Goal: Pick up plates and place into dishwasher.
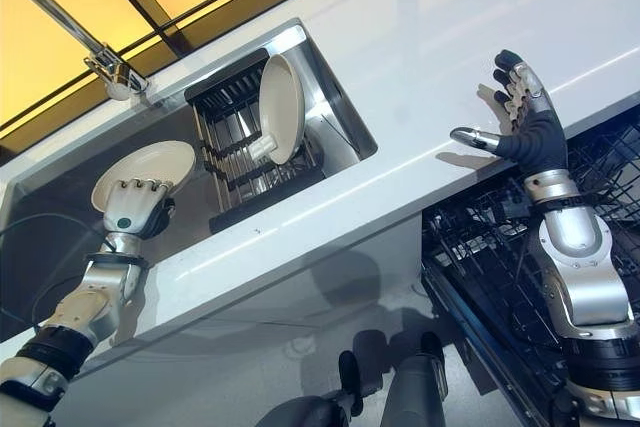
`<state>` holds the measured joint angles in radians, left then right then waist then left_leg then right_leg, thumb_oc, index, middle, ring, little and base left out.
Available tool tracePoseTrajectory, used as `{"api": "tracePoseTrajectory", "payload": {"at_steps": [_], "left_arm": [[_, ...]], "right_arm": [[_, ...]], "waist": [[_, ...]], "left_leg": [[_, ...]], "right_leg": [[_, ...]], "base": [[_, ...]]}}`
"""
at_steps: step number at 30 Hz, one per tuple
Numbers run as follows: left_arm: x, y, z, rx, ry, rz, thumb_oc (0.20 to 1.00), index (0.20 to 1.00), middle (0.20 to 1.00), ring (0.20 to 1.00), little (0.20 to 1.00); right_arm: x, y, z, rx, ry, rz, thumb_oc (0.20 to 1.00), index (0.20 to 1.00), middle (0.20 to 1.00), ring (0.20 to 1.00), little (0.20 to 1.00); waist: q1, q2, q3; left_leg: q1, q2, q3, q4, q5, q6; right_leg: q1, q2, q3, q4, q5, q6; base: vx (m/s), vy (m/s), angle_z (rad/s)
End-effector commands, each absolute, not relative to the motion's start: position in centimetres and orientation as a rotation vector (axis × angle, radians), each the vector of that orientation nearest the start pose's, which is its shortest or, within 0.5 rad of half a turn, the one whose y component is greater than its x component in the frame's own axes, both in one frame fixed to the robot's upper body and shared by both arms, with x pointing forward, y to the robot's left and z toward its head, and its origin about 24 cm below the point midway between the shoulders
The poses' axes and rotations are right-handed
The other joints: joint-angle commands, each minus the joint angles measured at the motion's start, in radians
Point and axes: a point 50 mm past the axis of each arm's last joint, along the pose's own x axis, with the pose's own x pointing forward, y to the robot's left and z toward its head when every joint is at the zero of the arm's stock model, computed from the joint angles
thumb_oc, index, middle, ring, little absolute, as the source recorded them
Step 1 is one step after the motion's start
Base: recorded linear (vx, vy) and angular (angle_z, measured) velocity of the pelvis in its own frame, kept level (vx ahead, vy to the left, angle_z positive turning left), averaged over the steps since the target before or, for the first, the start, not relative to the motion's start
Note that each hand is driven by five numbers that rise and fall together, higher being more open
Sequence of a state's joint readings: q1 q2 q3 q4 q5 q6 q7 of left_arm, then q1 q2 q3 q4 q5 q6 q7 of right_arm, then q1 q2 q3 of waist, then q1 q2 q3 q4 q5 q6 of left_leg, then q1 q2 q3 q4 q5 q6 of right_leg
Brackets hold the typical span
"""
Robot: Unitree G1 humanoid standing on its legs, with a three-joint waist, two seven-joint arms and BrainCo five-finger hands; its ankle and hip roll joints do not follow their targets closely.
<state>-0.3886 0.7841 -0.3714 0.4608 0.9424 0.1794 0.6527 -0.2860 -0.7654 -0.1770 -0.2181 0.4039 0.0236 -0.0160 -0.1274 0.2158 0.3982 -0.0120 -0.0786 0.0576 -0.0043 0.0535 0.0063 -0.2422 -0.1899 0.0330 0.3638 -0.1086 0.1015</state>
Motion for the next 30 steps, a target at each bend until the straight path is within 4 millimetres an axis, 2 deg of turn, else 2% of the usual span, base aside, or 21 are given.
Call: {"api": "tracePoseTrajectory", "payload": {"at_steps": [1,12,15,18,23,30], "left_arm": [[30.0,30.9,13.5,1.773,-0.356,0.701,0.200,0.200,0.200,0.200,0.200],[26.4,31.4,14.1,1.561,-0.560,0.848,0.200,0.200,0.200,0.200,0.200],[25.5,31.2,14.8,1.506,-0.621,0.872,0.200,0.200,0.200,0.200,0.200],[24.7,30.8,16.1,1.336,-0.698,0.874,0.200,0.200,0.200,0.200,0.200],[23.7,28.7,17.7,1.032,-0.784,0.706,0.200,0.200,0.200,0.200,0.200],[23.1,25.4,20.7,0.810,-0.891,0.423,0.200,0.200,0.200,0.200,0.200]], "right_arm": [[26.5,-27.7,19.1,-0.352,-0.332,-0.064,1.000,1.000,1.000,1.000,1.000],[23.8,-29.1,17.5,-0.336,-0.293,-0.070,1.000,1.000,1.000,1.000,1.000],[23.2,-29.3,17.4,-0.332,-0.303,-0.078,1.000,1.000,1.000,1.000,1.000],[22.6,-29.3,17.7,-0.322,-0.341,-0.077,1.000,1.000,1.000,1.000,1.000],[21.7,-28.3,18.8,-0.317,-0.448,-0.048,1.000,1.000,1.000,1.000,1.000],[22.0,-25.9,20.8,-0.296,-0.594,0.017,1.000,1.000,1.000,1.000,1.000]], "waist": [[-0.014,-0.059,-0.033],[0.015,-0.072,-0.116],[0.026,-0.077,-0.145],[0.039,-0.084,-0.176],[0.063,-0.102,-0.228],[0.095,-0.135,-0.296]], "left_leg": [[-0.030,-0.016,-0.012,0.131,-0.064,-0.045],[0.058,-0.008,-0.037,0.088,-0.063,-0.047],[0.083,-0.003,-0.044,0.076,-0.070,-0.049],[0.110,0.006,-0.051,0.060,-0.077,-0.051],[0.152,0.028,-0.064,0.020,-0.084,-0.054],[0.191,0.061,-0.076,-0.033,-0.087,-0.058]], "right_leg": [[0.138,-0.086,0.046,-0.249,0.182,0.055],[0.243,-0.092,-0.005,-0.285,0.174,0.055],[0.272,-0.093,-0.024,-0.299,0.169,0.053],[0.305,-0.091,-0.047,-0.314,0.159,0.050],[0.354,-0.077,-0.077,-0.346,0.143,0.045],[0.392,-0.028,-0.080,-0.385,0.129,0.032]], "base": [[0.10,-0.014,0.04],[0.07,-0.033,0.05],[0.03,-0.060,0.12],[-0.03,-0.099,0.09],[-0.04,-0.138,0.14],[-0.06,-0.178,0.03]]}}
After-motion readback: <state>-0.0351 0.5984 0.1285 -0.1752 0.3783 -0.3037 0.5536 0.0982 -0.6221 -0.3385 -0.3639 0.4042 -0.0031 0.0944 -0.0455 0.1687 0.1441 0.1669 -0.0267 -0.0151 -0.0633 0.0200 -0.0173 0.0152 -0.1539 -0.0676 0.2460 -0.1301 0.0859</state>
